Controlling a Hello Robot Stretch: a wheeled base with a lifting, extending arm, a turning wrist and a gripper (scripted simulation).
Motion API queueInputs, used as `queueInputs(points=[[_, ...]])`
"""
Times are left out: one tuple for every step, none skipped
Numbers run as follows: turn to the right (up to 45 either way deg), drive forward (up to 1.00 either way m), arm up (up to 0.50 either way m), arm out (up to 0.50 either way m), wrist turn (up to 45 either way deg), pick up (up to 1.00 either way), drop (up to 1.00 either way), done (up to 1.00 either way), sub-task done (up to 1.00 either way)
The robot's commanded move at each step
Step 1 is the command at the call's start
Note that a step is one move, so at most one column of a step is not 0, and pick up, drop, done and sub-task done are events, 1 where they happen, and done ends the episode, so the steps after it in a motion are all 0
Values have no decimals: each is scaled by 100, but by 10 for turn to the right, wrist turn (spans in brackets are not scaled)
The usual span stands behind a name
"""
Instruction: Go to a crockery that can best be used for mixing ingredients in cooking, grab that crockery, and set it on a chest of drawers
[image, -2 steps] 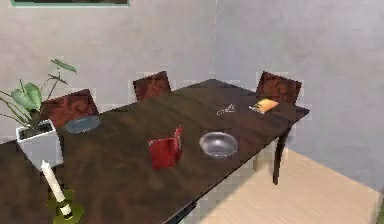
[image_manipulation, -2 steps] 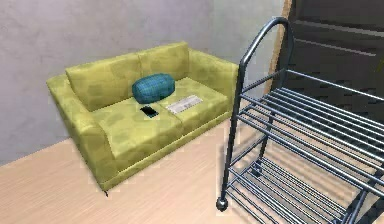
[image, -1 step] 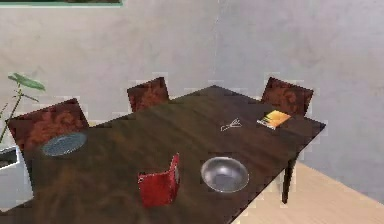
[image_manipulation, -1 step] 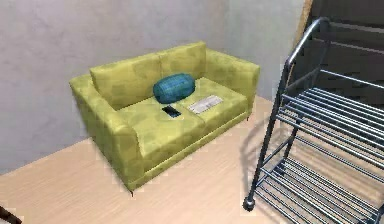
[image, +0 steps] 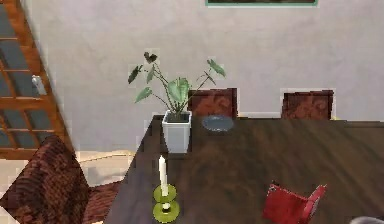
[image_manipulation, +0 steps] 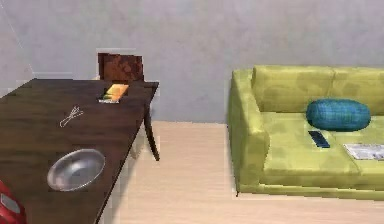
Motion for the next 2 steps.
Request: queueInputs(points=[[-300,0,0,0,0,0,0,0,0],[0,0,50,0,0,0,0,0,0]])
